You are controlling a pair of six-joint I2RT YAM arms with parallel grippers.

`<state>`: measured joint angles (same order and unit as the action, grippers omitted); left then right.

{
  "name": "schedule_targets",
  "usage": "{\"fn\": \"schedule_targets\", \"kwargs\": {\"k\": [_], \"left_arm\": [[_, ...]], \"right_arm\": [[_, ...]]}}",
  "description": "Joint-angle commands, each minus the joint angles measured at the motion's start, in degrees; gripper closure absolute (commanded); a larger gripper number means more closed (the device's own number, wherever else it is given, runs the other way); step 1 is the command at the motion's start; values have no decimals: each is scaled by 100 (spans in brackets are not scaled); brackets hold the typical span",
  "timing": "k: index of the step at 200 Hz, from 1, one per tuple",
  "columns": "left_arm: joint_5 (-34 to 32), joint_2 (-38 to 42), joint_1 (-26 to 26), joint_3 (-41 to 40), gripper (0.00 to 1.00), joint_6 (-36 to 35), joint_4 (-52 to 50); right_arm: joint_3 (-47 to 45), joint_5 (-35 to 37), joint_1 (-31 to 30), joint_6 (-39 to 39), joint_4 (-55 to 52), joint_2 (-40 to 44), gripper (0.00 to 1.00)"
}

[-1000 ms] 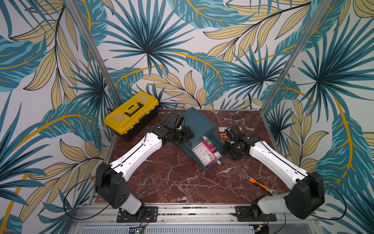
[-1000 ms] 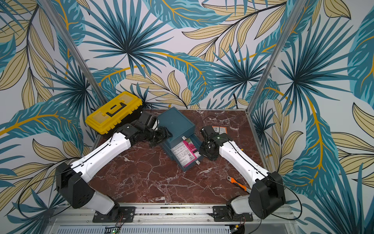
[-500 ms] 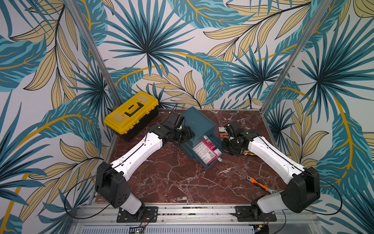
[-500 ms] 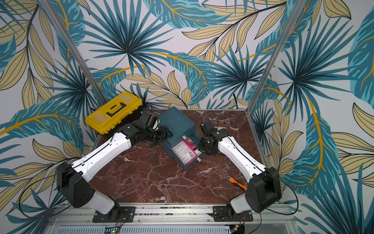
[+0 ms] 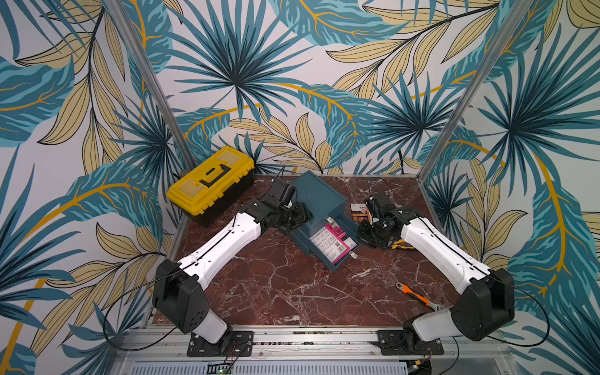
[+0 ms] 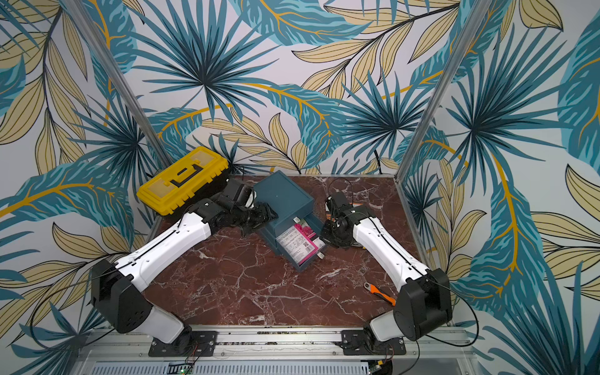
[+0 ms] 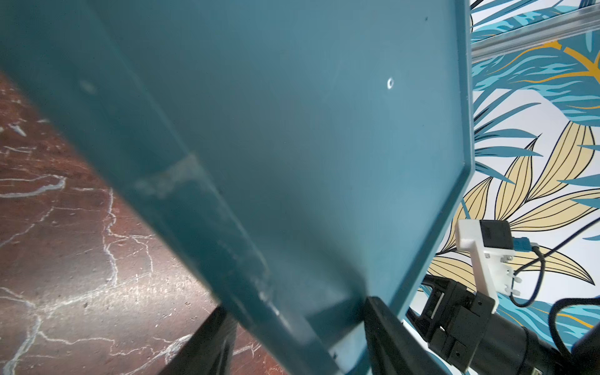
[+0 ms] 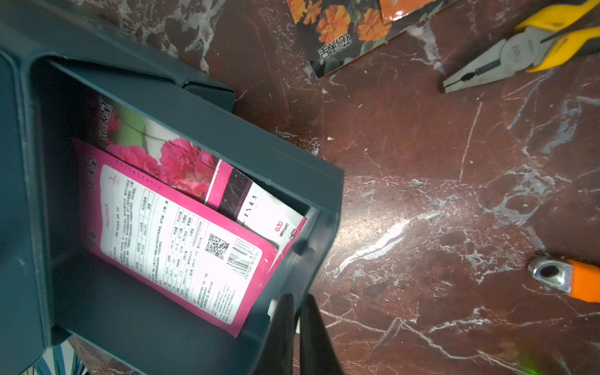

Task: Take the seed bags out of the drawer
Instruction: Adjust the drawer in the storage box.

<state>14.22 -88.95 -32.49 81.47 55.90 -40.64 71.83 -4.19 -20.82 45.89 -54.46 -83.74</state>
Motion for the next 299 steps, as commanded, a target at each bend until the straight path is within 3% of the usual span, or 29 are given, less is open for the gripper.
{"fn": "schedule_targets", "kwargs": {"k": [1, 109, 165, 242, 270, 299], "left_arm": [[-51, 25, -12, -122, 35, -56, 359], [19, 16, -11, -127, 34, -83, 420], [47, 15, -11, -146, 35, -72, 422], [19, 17, -9, -148, 35, -71, 389], [15, 33, 6, -174, 35, -62, 381], [28, 92, 50, -277, 35, -42, 384]], "right_arm": [[50, -428, -10, -389, -358, 275, 97], [-287, -698, 60, -333, -475, 586, 100], [-216, -488, 87, -524, -418, 562, 75], [-323, -276, 140, -827, -464, 807, 58], [-153, -179, 139, -1305, -481, 1069, 50], [156, -835, 122, -2109, -337, 703, 43]]}}
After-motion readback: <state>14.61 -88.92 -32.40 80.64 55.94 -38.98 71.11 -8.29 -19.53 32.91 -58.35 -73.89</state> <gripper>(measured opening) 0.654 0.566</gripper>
